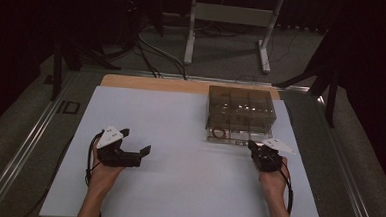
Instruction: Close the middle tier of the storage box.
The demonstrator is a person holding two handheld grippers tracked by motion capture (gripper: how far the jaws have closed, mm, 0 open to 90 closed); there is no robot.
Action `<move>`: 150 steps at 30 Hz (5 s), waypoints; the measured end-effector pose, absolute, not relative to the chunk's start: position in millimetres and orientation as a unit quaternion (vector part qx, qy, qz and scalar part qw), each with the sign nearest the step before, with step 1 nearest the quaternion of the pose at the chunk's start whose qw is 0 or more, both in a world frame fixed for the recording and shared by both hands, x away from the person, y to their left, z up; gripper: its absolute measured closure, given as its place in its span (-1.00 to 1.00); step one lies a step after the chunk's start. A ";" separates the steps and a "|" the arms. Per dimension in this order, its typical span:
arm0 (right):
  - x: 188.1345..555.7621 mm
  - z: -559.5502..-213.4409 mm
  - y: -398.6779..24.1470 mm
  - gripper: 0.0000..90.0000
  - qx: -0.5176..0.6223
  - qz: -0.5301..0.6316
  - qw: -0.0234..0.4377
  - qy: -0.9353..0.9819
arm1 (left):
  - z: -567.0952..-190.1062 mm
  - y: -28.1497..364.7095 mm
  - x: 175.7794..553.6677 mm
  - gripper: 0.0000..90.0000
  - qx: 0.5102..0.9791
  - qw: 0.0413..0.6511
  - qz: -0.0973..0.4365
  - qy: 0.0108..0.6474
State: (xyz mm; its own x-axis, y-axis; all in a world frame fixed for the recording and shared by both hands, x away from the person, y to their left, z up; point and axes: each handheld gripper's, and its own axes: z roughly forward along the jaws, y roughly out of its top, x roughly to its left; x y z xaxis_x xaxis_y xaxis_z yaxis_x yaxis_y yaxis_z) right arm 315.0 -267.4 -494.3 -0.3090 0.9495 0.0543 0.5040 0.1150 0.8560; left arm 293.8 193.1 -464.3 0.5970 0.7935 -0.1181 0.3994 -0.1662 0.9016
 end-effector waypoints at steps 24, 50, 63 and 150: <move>319.4 -500.0 -263.9 1.00 0.530 0.402 0.269 0.697 | -465.4 195.6 293.6 -0.98 0.734 0.505 0.197 0.409; 327.3 -498.9 -254.6 1.00 0.537 0.394 0.274 0.694 | -466.4 196.6 293.9 -0.98 0.734 0.502 0.197 0.412; 334.4 -497.9 -255.2 1.00 0.547 0.397 0.273 0.685 | -466.8 196.9 294.1 -0.98 0.733 0.503 0.198 0.413; 373.9 -496.2 -257.9 1.00 0.571 0.384 0.283 0.668 | -468.4 202.5 294.0 -0.98 0.729 0.502 0.199 0.421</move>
